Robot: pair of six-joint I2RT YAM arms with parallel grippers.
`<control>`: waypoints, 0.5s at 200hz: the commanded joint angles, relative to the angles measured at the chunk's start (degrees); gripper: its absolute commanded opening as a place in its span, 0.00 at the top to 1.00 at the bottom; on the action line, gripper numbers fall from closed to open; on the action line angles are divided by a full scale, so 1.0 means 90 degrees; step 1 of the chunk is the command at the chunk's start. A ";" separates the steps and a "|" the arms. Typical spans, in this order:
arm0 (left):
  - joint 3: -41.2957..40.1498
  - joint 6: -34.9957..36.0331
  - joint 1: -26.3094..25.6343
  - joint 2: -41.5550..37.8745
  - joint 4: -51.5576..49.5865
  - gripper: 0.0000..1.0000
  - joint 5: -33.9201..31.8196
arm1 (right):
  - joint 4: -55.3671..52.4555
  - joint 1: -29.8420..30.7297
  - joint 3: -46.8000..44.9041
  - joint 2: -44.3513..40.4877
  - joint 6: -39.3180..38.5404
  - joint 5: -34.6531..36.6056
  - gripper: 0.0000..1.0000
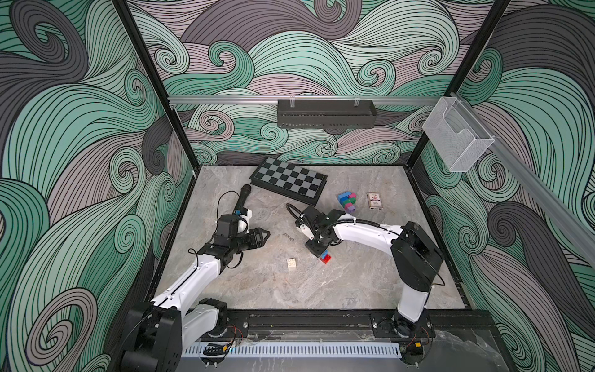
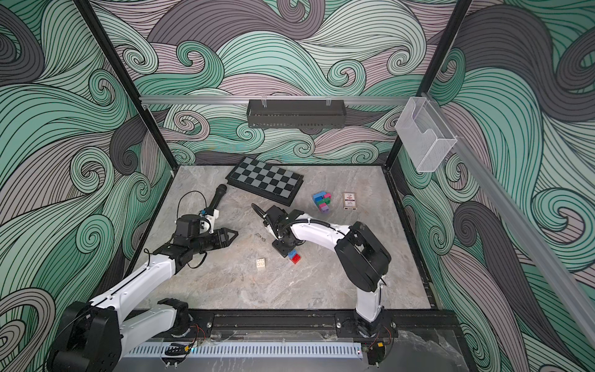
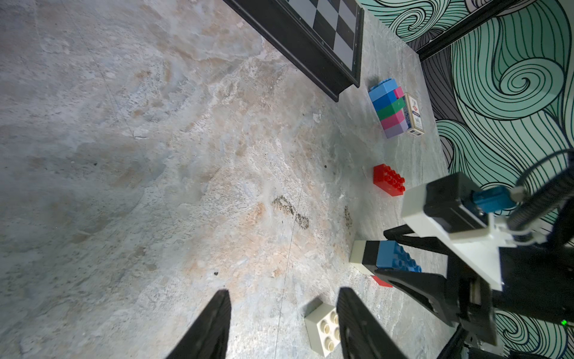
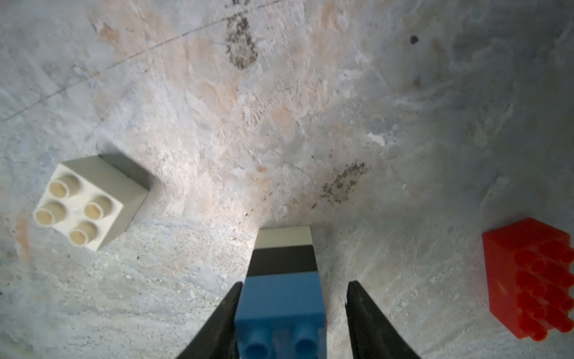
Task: Assemble the letter p with lego
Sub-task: Adjust the lego brick at the center of the board.
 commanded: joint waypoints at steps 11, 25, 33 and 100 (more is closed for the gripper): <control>-0.0014 0.0128 0.0050 0.0140 0.0035 0.44 0.0020 | -0.0112 -0.0047 0.0321 0.0362 -0.0243 -0.0010 0.57; -0.0014 0.0130 0.0049 0.0167 0.0033 0.44 0.0013 | -0.0117 -0.0049 0.0389 0.0430 -0.0266 -0.0012 0.60; -0.0011 0.0142 0.0044 0.0169 0.0033 0.44 0.0006 | -0.0117 -0.0053 0.0399 0.0444 -0.0275 -0.0033 0.63; -0.0014 0.0137 0.0044 0.0205 0.0043 0.44 -0.0019 | -0.0039 -0.0103 0.0659 0.0658 -0.1079 -0.0587 0.92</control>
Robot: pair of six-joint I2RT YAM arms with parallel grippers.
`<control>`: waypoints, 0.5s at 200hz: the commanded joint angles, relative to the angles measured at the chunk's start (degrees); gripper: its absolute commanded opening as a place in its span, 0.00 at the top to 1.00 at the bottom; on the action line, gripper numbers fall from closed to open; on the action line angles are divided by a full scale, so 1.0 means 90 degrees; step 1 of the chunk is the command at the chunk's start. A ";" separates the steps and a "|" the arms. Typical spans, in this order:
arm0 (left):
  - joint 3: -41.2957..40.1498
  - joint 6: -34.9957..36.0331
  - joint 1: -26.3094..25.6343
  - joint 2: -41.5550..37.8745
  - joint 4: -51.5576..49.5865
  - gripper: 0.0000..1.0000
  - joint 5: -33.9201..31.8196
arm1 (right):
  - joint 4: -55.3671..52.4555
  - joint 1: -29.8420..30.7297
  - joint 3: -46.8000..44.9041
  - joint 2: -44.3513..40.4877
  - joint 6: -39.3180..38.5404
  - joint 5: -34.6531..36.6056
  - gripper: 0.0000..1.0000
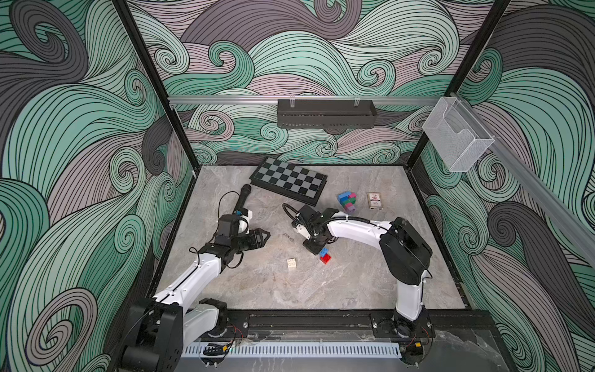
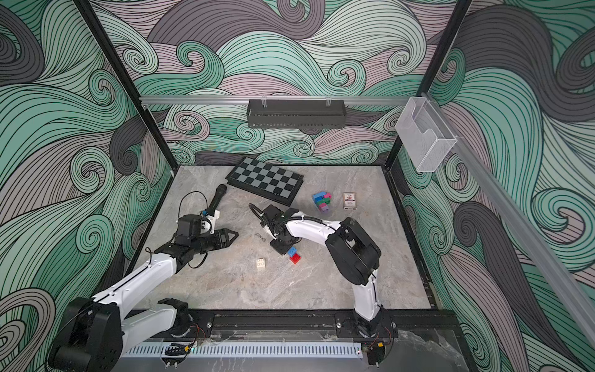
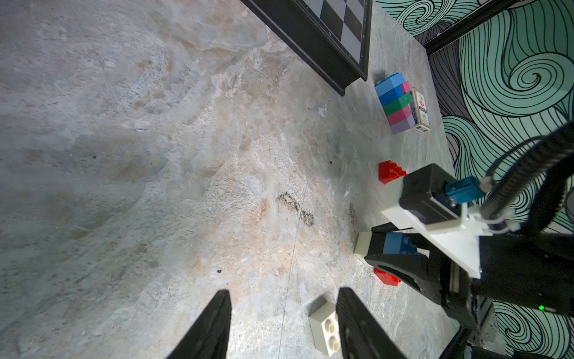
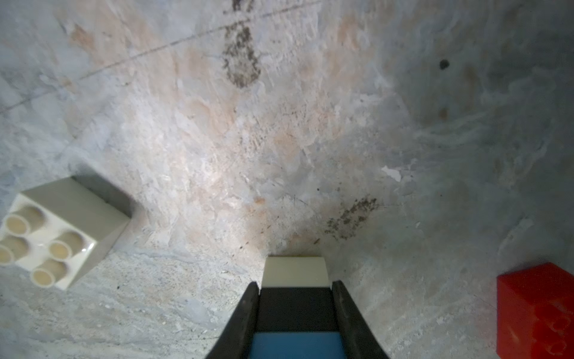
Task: Assemble the letter p with lego
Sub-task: Adjust the lego brick at the center of the board.
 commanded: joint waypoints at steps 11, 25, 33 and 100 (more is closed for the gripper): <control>-0.0022 0.0111 0.0049 0.0053 0.0065 0.44 -0.0016 | 0.0074 -0.0057 0.0295 0.0222 -0.1127 -0.0707 0.92; -0.0032 0.0101 0.0044 0.0048 0.0079 0.44 -0.0016 | 0.0238 -0.0072 0.0301 0.0268 -0.1570 -0.0984 0.92; -0.0029 0.0096 0.0044 0.0043 0.0081 0.44 -0.0017 | 0.0255 -0.0105 0.0400 0.0347 -0.1687 -0.1049 0.92; -0.0053 0.0138 0.0044 -0.0046 0.0040 0.44 -0.0114 | 0.0071 -0.0125 0.0775 0.0697 -0.1993 -0.0956 0.58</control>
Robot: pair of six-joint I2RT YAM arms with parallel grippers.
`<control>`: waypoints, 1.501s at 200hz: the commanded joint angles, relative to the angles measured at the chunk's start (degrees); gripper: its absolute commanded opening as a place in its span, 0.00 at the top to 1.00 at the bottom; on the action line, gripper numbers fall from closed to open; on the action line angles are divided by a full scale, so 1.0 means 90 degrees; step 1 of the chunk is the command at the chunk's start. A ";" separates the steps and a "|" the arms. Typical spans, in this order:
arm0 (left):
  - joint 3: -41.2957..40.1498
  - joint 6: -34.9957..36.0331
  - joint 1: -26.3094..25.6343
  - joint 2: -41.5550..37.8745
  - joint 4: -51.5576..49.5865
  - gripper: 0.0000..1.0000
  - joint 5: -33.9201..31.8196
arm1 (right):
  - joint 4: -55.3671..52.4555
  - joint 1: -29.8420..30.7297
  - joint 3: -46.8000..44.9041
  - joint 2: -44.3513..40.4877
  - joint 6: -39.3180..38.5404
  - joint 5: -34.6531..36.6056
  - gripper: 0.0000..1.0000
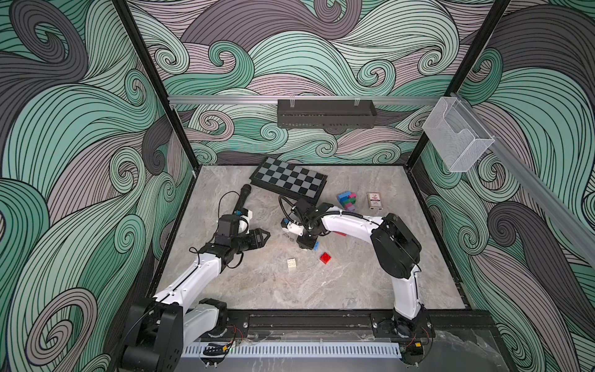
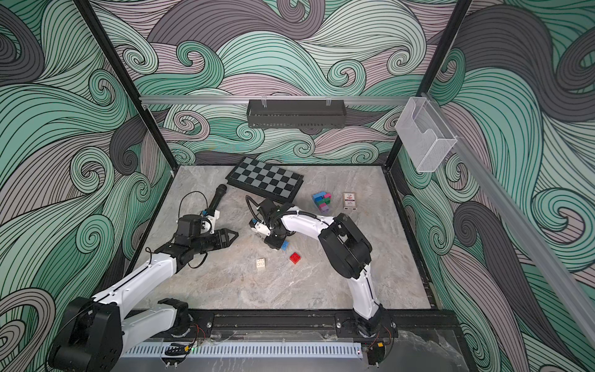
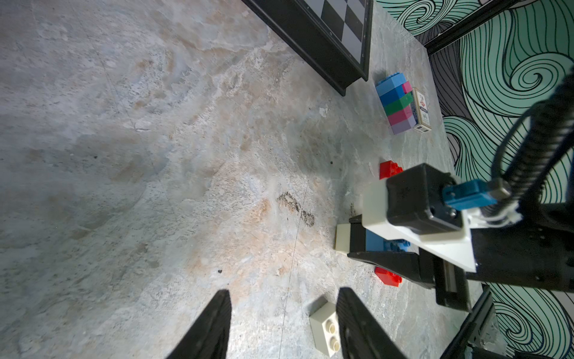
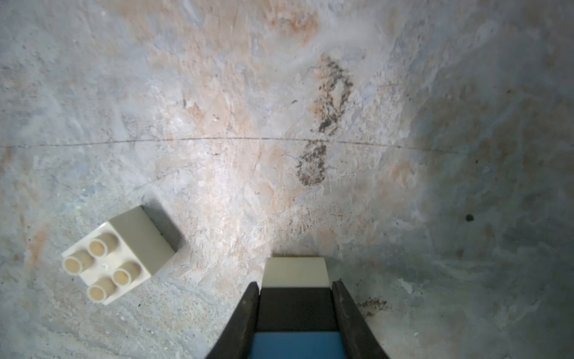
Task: Assemble the letter p with lego
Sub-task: Adjust the lego brick at the center of the board, then pick up the lego brick from the center of the board.
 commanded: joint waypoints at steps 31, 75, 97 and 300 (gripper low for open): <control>-0.0053 0.0132 0.0048 -0.0048 0.0040 0.44 -0.0085 | -0.0101 -0.0026 -0.0004 -0.0073 -0.0085 -0.0137 0.41; -0.0063 0.0155 0.0047 -0.0115 0.0020 0.44 -0.0080 | -0.0242 0.0057 -0.0089 -0.0786 0.0522 0.0199 0.36; -0.0072 0.0164 0.0044 -0.0192 0.0003 0.44 -0.0094 | -0.0373 0.0091 -0.0474 -0.1473 0.1246 0.0605 0.36; -0.0160 0.0329 0.0044 -0.0526 -0.0055 0.44 -0.0226 | 0.0047 -0.0036 -0.2418 -0.1783 0.2718 0.0823 0.43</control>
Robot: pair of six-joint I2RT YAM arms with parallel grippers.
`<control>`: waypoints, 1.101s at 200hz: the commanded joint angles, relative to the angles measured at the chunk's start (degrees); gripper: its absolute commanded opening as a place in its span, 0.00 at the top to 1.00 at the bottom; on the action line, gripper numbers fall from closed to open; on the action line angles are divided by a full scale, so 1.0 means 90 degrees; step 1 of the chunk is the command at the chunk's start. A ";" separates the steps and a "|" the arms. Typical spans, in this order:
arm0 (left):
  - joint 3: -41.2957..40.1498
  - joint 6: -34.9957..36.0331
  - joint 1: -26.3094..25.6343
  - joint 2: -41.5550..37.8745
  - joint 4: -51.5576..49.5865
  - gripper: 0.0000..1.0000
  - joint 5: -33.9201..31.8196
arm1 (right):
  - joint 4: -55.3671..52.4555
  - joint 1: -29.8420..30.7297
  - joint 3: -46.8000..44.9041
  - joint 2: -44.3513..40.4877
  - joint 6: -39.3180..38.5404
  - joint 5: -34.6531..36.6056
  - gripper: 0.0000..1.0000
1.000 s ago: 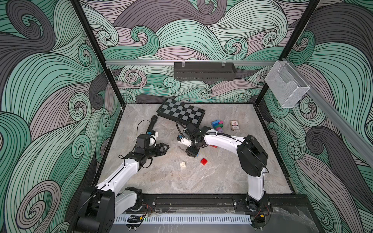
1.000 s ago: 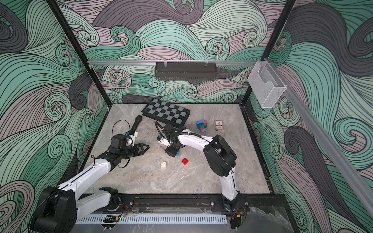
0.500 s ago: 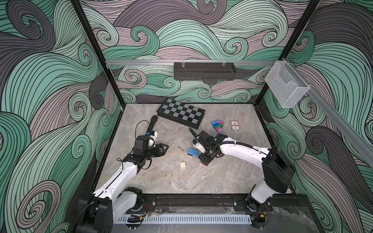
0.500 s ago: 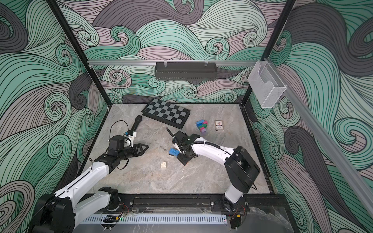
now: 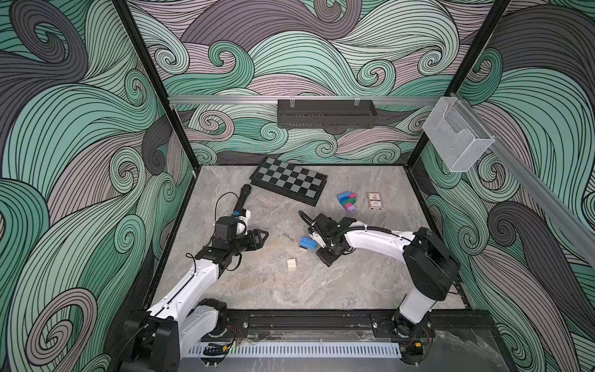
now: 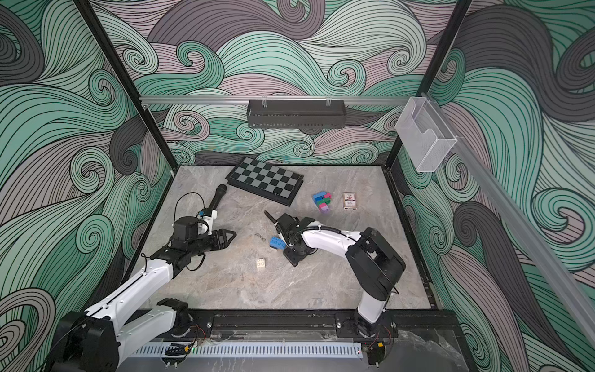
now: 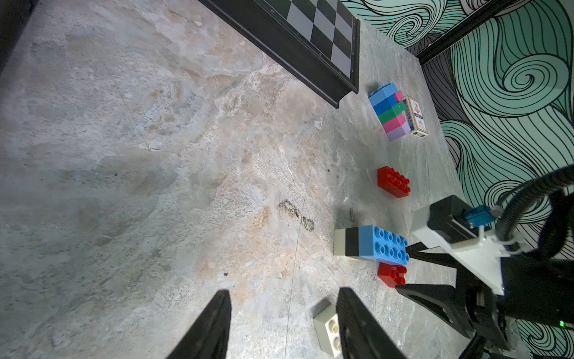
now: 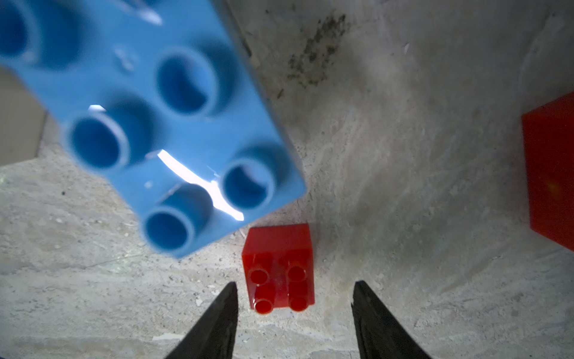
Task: Assemble the letter p with lego
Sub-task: Pick up the lego brick from the center of the board.
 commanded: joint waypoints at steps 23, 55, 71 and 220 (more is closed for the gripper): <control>-0.0005 0.0131 0.0045 0.0035 -0.0037 0.44 -0.0040 | 0.0079 -0.0016 0.0158 0.0220 0.0001 -0.0182 0.45; 0.0004 0.0128 0.0044 0.0069 -0.0030 0.44 -0.0034 | 0.0102 -0.0011 0.0179 0.0287 -0.0018 -0.0197 0.50; 0.0005 0.0132 0.0049 0.0084 -0.0023 0.44 -0.0037 | 0.0116 -0.0016 0.0179 0.0308 -0.0028 -0.0211 0.53; 0.0034 0.0205 0.0044 -0.0006 -0.0109 0.44 0.0022 | -0.0814 -0.0163 0.1448 -0.0664 -0.1380 0.0386 0.79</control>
